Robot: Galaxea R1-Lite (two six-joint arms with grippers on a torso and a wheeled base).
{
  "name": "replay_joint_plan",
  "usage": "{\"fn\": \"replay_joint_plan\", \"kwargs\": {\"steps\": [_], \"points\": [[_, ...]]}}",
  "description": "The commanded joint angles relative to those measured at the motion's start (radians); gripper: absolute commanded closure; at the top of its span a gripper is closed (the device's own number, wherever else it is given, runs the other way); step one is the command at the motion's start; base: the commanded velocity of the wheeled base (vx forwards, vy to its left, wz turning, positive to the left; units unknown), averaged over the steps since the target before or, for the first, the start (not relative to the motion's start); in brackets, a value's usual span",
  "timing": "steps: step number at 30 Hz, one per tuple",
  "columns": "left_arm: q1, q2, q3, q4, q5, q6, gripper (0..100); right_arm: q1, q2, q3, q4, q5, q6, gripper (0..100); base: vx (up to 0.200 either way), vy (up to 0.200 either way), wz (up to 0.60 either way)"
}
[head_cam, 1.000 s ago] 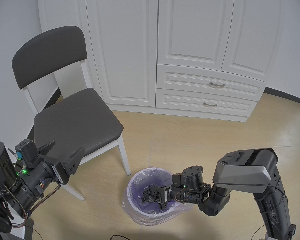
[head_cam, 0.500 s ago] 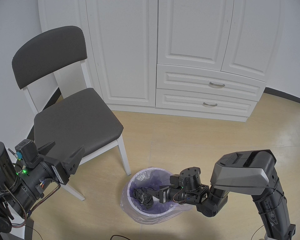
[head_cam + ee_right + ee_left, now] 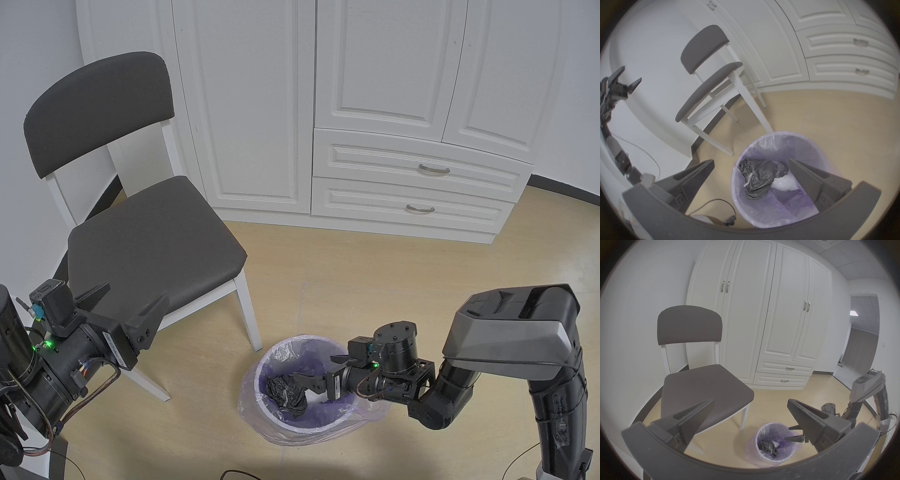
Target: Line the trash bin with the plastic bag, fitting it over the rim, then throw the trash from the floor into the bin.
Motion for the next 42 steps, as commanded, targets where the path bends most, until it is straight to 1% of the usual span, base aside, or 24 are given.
{"fn": "replay_joint_plan", "kwargs": {"steps": [1, 2, 3, 4, 5, 7, 8, 9, 12, 15, 16, 17, 19, 24, 25, 27, 28, 29, 30, 33, 34, 36, 38, 42], "points": [[0.005, -0.001, 0.008, 0.001, 0.003, 0.004, 0, -0.048, -0.213, 0.122, 0.001, -0.092, -0.201, 0, 0.0, 0.0, 0.0], [0.008, -0.001, 0.01, 0.001, 0.005, 0.008, 0, -0.059, -0.248, 0.138, 0.003, -0.144, -0.243, 0, 0.0, 0.0, 0.0], [0.008, -0.001, 0.01, 0.001, 0.005, 0.008, 0, -0.059, -0.248, 0.138, 0.003, -0.144, -0.243, 0, 0.0, 0.0, 0.0], [0.021, -0.01, 0.008, 0.001, 0.006, 0.018, 0, -0.085, -0.305, 0.156, 0.014, -0.229, -0.282, 0, 0.0, 0.0, 0.0], [0.037, -0.027, 0.01, 0.003, 0.005, 0.022, 0, -0.108, -0.342, 0.172, 0.021, -0.284, -0.299, 0, 0.0, 0.0, 0.0], [0.055, -0.045, 0.01, 0.019, 0.002, 0.025, 0, -0.148, -0.4, 0.195, 0.069, -0.351, -0.312, 0, 0.0, 0.0, 0.0], [0.058, -0.047, 0.01, 0.019, 0.002, 0.025, 0, -0.154, -0.411, 0.199, 0.078, -0.358, -0.313, 0, 0.0, 0.0, 0.0], [0.075, -0.044, 0.005, 0.019, 0.003, 0.035, 0, -0.193, -0.485, 0.225, 0.159, -0.393, -0.315, 0, 0.0, 0.0, 0.0], [0.12, -0.036, -0.003, 0.021, 0.005, 0.074, 0, -0.259, -0.581, 0.261, 0.265, -0.419, -0.313, 0, 0.0, 0.0, 0.0], [0.183, -0.022, 0.004, 0.021, 0.012, 0.114, 0, -0.338, -0.667, 0.296, 0.316, -0.45, -0.307, 0, 0.0, 0.0, 0.0], [0.186, -0.022, 0.004, 0.021, 0.012, 0.114, 0, -0.343, -0.672, 0.297, 0.317, -0.451, -0.307, 0, 0.0, 0.0, 0.0], [0.21, -0.017, 0.007, 0.021, 0.014, 0.119, 0, -0.378, -0.701, 0.316, 0.325, -0.46, -0.305, 0, 0.0, 0.0, 0.0], [0.284, -0.019, 0.008, 0.021, 0.014, 0.119, 0, -0.466, -0.778, 0.376, 0.328, -0.471, -0.304, 0, 0.0, 0.0, 0.0], [0.419, -0.021, -0.029, 0.019, 0.006, 0.122, 0, -0.579, -0.914, 0.46, 0.317, -0.462, -0.269, 0, 0.0, 0.0, 0.0], [0.419, -0.021, -0.029, 0.019, 0.006, 0.122, 0, -0.579, -0.914, 0.46, 0.317, -0.462, -0.269, 0, 0.0, 0.0, 0.0], [0.445, -0.036, -0.049, 0.009, 0.011, 0.119, 0, -0.588, -1.022, 0.468, 0.317, -0.46, -0.155, 0, 0.0, 0.0, 0.0], [0.445, -0.036, -0.049, 0.009, 0.011, 0.119, 0, -0.588, -1.022, 0.468, 0.317, -0.46, -0.155, 0, 0.0, 0.0, 0.0], [0.457, -0.071, -0.055, 0.004, 0.014, 0.119, 0, -0.584, -1.112, 0.469, 0.325, -0.46, -0.083, 0, 0.0, 0.0, 0.0], [0.457, -0.102, -0.055, 0.006, 0.014, 0.119, 0, -0.579, -1.163, 0.474, 0.316, -0.463, -0.06, 0, 0.0, 0.0, 0.0], [0.459, -0.172, -0.053, 0.021, 0.014, 0.12, 0, -0.575, -1.285, 0.489, 0.314, -0.47, -0.054, 0, 0.0, 0.0, 0.0], [0.459, -0.231, -0.053, 0.023, 0.015, 0.122, 0, -0.573, -1.396, 0.5, 0.333, -0.463, -0.054, 0, 0.0, 0.0, 0.0], [0.459, -0.237, -0.053, 0.024, 0.015, 0.122, 0, -0.573, -1.407, 0.5, 0.334, -0.462, -0.054, 0, 0.0, 0.0, 0.0], [0.465, -0.369, -0.052, 0.067, 0.019, 0.122, 0, -0.573, -1.608, 0.526, 0.394, -0.471, -0.055, 0, 0.0, 0.0, 0.0], [0.471, -0.508, -0.046, 0.177, 0.02, 0.12, 0, -0.573, -1.801, 0.54, 0.514, -0.463, -0.049, 0, 0.0, 0.0, 0.0]]}}
